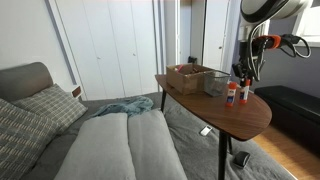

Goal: Pick up the glue stick to the right and move it close to the glue stick on the left, pick up both glue sticks together and put them in the gray pen holder

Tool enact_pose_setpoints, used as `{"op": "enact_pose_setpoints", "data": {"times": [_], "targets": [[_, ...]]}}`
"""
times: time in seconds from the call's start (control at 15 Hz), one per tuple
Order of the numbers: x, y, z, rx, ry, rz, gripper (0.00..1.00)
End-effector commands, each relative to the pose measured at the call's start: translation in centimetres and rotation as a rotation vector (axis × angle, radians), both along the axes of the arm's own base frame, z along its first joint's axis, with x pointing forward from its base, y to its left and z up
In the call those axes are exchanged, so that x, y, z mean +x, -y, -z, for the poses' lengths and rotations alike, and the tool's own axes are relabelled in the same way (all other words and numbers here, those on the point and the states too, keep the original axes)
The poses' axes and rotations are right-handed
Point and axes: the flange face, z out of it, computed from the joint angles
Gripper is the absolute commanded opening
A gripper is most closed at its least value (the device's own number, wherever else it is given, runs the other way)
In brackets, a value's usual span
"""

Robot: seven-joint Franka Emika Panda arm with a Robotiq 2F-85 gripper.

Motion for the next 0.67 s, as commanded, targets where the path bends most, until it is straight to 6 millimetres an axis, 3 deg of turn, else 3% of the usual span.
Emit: {"op": "enact_pose_setpoints", "data": {"times": [0.0, 0.6], "targets": [[-1.13, -0.34, -0.32, 0.033, 0.019, -0.001, 0.08], [-1.81, -0.55, 0.23, 0.073, 0.037, 0.042, 0.08]]}}
